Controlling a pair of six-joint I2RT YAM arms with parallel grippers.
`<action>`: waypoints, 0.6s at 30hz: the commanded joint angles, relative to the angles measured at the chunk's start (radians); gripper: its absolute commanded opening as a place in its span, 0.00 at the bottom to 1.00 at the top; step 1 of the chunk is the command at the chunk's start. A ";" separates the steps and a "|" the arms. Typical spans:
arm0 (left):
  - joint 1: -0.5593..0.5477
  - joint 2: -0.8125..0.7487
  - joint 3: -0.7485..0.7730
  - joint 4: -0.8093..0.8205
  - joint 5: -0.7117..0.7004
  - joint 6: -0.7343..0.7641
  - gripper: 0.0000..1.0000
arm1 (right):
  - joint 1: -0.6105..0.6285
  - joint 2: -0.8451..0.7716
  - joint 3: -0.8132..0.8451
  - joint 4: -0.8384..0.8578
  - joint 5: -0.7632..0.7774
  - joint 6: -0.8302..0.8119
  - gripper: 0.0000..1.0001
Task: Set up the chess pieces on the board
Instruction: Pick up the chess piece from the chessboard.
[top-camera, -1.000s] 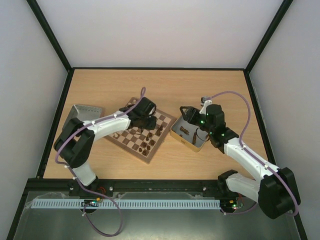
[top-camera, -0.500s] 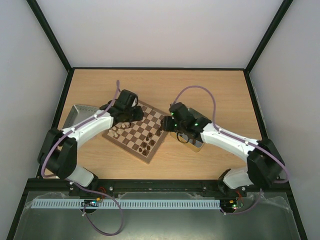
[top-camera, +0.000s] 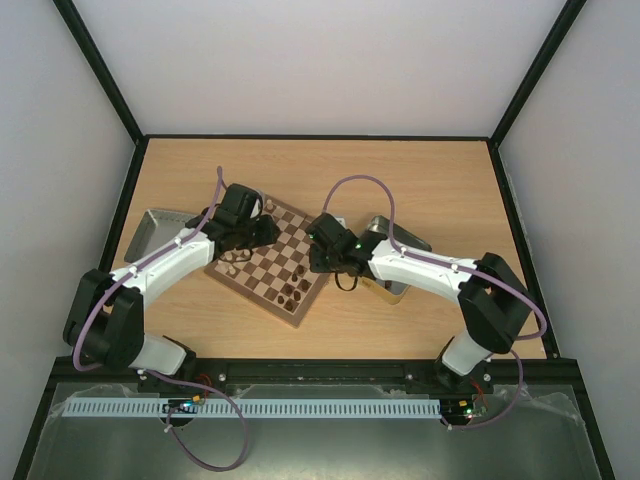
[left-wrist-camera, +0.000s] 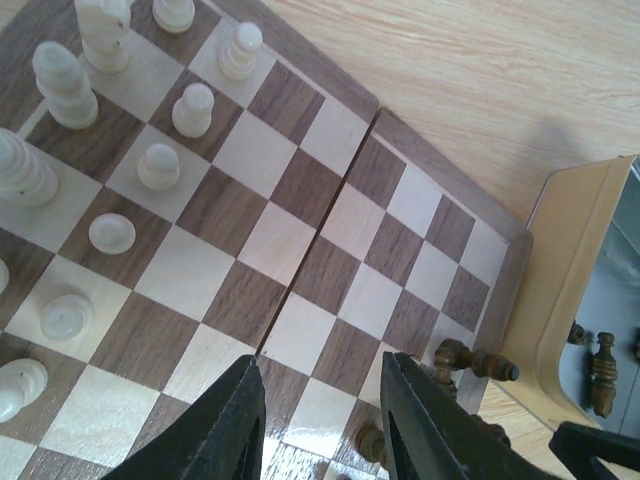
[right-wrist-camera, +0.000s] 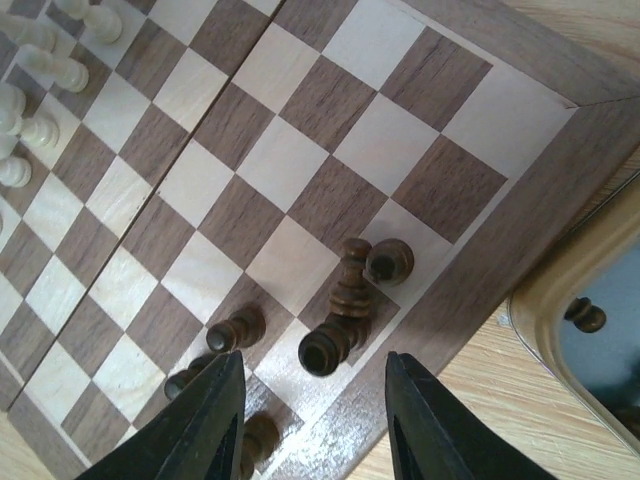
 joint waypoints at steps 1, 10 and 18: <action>0.011 -0.019 -0.026 0.020 0.031 -0.002 0.34 | 0.014 0.053 0.053 -0.052 0.039 0.013 0.36; 0.017 -0.019 -0.041 0.030 0.049 0.000 0.35 | 0.019 0.118 0.090 -0.061 0.052 0.000 0.23; 0.017 -0.015 -0.040 0.031 0.068 -0.001 0.36 | 0.019 0.142 0.108 -0.055 0.062 -0.032 0.10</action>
